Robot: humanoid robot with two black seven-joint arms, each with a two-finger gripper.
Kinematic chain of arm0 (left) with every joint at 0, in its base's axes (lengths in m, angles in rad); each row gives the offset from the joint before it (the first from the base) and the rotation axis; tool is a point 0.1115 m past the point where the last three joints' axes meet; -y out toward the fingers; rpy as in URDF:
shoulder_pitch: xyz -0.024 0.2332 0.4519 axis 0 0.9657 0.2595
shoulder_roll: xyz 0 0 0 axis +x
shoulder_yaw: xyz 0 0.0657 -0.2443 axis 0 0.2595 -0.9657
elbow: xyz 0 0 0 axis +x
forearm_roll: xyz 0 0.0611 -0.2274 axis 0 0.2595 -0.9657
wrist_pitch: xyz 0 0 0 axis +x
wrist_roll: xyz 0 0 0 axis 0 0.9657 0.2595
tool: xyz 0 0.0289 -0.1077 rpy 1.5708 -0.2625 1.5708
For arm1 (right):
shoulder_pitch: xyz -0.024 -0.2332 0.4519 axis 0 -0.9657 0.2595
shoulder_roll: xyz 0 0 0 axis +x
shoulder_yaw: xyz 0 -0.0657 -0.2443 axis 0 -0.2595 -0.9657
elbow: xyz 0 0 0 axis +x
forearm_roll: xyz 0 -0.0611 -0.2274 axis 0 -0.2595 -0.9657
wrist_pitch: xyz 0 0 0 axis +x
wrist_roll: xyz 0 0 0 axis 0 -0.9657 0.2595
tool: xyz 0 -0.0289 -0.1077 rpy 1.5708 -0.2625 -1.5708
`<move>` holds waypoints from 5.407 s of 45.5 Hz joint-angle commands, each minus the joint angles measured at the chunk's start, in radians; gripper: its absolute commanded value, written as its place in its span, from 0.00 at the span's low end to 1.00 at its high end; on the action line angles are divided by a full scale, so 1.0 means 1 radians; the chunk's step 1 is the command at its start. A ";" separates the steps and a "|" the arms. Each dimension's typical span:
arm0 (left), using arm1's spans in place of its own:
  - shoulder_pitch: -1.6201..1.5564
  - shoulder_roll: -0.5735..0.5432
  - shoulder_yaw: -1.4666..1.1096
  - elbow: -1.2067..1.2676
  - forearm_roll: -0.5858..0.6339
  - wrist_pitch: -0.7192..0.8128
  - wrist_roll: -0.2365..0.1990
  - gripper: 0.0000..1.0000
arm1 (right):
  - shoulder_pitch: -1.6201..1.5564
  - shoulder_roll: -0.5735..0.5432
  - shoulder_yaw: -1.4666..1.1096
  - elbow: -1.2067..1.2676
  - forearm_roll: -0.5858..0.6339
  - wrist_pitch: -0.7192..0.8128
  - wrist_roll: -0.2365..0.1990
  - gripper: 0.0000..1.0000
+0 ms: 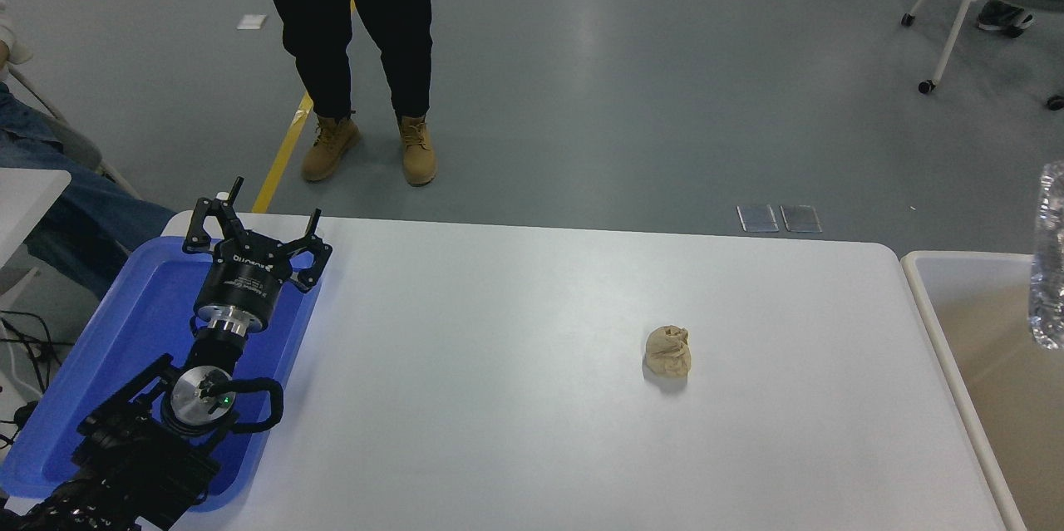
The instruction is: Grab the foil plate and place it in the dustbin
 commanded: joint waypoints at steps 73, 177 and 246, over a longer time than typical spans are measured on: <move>0.000 -0.001 -0.001 0.000 0.000 0.000 -0.002 1.00 | -0.709 0.349 0.362 -0.557 0.113 -0.230 0.004 1.00; 0.000 -0.001 0.001 0.000 0.000 0.000 0.000 1.00 | 0.204 0.243 -0.018 0.519 -0.042 -0.123 -0.006 1.00; 0.000 0.000 0.001 0.000 0.000 0.000 0.000 1.00 | 0.928 0.651 -0.243 0.972 0.312 0.256 -0.003 1.00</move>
